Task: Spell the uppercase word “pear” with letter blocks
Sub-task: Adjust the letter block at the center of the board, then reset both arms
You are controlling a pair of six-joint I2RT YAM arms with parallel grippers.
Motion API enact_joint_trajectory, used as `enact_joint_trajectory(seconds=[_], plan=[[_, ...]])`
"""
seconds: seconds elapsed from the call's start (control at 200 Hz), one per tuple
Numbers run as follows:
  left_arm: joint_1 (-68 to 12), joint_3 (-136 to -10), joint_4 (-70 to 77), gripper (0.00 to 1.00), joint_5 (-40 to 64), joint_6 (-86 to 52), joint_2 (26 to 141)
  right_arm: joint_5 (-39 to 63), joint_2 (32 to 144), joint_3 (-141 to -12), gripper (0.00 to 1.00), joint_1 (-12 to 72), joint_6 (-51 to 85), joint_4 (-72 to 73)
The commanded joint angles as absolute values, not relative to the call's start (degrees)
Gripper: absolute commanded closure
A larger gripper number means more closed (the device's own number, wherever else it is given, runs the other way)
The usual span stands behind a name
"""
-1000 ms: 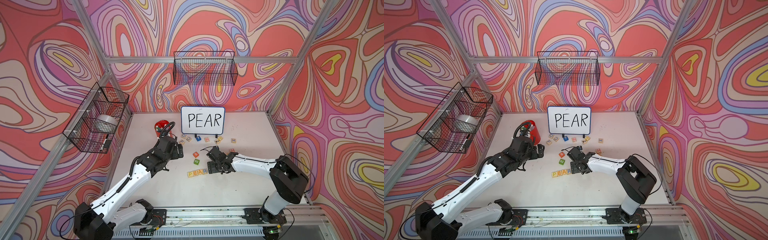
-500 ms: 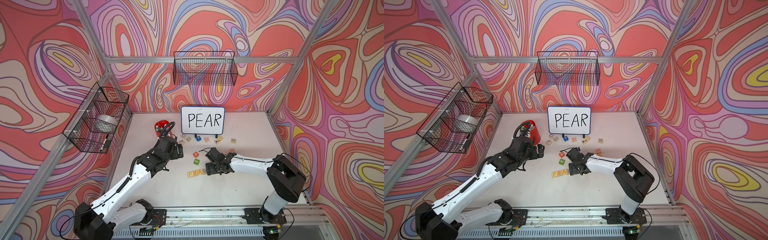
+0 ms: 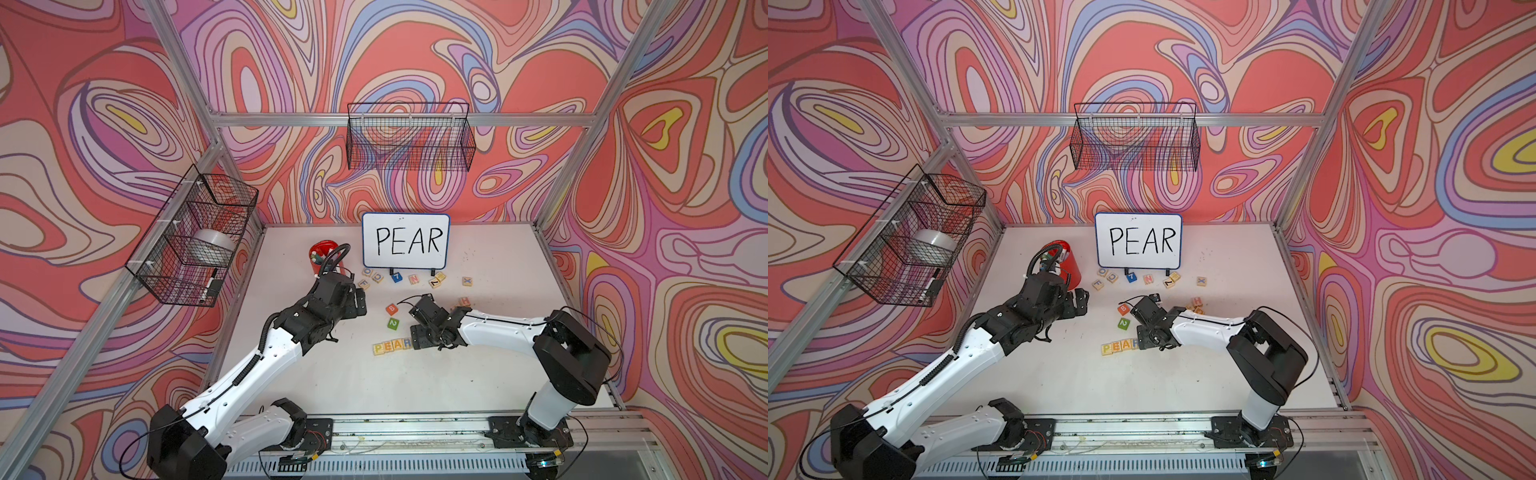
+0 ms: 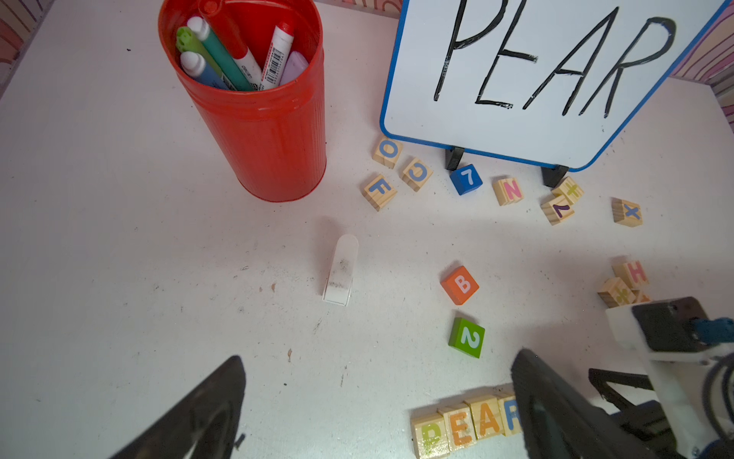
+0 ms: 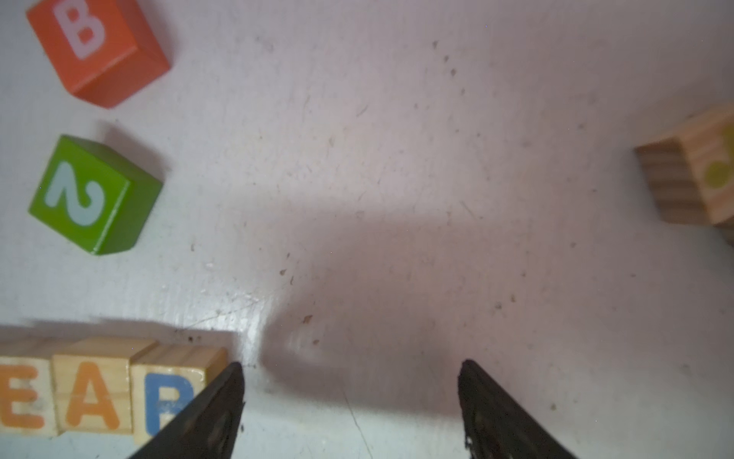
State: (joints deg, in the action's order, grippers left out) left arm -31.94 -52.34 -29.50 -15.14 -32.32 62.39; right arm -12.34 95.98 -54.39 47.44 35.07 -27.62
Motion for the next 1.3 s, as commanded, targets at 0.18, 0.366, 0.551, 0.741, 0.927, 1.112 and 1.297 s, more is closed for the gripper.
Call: enact_joint_trajectory(seconds=[0.18,0.366,0.551,0.741,0.927,1.112,1.297], plan=[[-31.8,-52.3,-23.5,0.0,-21.8,-23.5,62.7,-26.2,89.2,-55.6,0.04,41.1,35.5,-24.1],[-25.9,-48.3,-16.4,0.0,-27.1,-19.9,61.5,-33.8,88.2,-57.3,0.03,33.3,30.8,-21.1],[-13.9,-38.3,-0.8,0.0,-31.4,-16.3,59.1,-38.4,82.2,-49.6,0.02,24.9,26.8,-8.9],[-6.1,-25.0,20.9,0.0,-30.4,-10.5,63.7,-34.8,79.5,-43.7,0.02,12.9,25.9,-1.7],[-2.8,-21.0,37.9,0.0,-29.7,-7.8,76.3,-31.7,87.6,-45.7,0.02,4.1,22.1,1.1],[-2.5,-21.8,47.0,0.0,-23.6,-5.9,83.8,-30.1,92.9,-40.7,0.02,3.0,13.2,21.8],[-2.5,-23.8,42.2,0.0,-19.1,-5.2,83.7,-26.4,95.8,-36.6,0.02,1.8,8.3,34.9]])
